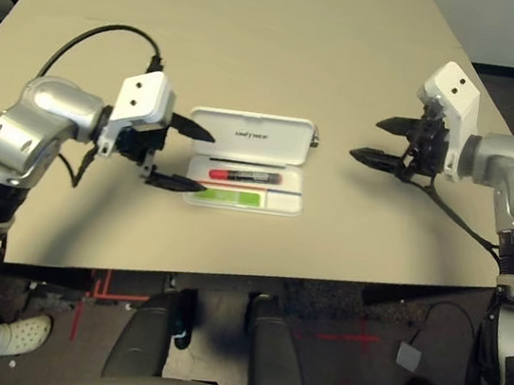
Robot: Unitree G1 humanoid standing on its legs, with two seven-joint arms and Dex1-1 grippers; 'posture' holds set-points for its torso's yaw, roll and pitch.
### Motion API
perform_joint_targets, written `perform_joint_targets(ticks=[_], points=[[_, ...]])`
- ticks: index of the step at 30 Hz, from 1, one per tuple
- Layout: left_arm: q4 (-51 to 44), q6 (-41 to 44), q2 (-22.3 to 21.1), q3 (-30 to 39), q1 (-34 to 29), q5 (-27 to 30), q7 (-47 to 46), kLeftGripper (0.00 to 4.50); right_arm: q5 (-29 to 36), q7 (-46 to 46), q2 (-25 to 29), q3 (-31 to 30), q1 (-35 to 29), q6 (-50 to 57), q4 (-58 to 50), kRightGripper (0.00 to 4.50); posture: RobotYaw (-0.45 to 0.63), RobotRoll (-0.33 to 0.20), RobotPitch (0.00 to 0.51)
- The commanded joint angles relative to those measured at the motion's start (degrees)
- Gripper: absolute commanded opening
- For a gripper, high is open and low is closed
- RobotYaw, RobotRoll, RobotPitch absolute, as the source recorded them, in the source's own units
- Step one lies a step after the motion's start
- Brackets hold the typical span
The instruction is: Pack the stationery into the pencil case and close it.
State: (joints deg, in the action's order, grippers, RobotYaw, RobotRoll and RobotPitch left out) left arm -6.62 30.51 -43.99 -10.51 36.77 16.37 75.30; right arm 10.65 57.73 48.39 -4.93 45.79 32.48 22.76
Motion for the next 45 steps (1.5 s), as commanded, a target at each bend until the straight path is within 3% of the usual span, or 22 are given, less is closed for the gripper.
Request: perform_joint_targets(ticks=[1,7,13,30,33,41,45], points=[[-2.9,2.0,-1.9,1.5,-2.2,2.3,0.4,4.49,-3.1,-2.8,-2.3,-3.8,3.5,9.8,0.2,4.50,0.02,0.000,0.199],[-5.3,4.0,-2.7,2.6,-4.5,3.5,-1.8,4.49,-4.4,-8.5,-8.9,-4.0,10.8,21.0,5.8,4.50,0.04,0.000,0.200],[-7.2,5.7,-3.3,3.6,-6.3,4.6,-3.4,4.49,-6.1,-14.1,-14.5,-3.3,14.6,20.7,13.5,4.50,0.07,0.000,0.205],[-9.6,9.2,-3.5,5.5,-7.4,7.5,-8.7,4.49,-7.4,-21.6,-24.0,-2.3,11.9,13.3,20.4,4.50,0.10,0.000,0.201],[-10.0,10.0,-3.5,5.6,-7.1,8.3,-9.1,4.50,-7.6,-22.3,-24.0,-2.1,11.3,13.8,21.0,3.59,0.09,0.000,0.202],[-8.2,9.3,-4.3,5.7,-6.4,8.6,-8.2,4.50,-8.0,-22.2,-22.7,-0.4,11.9,13.9,21.0,0.46,0.08,0.000,0.202],[-7.1,8.4,-4.3,5.5,-5.9,8.4,-8.1,4.50,-8.3,-21.3,-21.5,-0.6,12.2,13.3,19.4,0.29,0.07,0.000,0.199]])
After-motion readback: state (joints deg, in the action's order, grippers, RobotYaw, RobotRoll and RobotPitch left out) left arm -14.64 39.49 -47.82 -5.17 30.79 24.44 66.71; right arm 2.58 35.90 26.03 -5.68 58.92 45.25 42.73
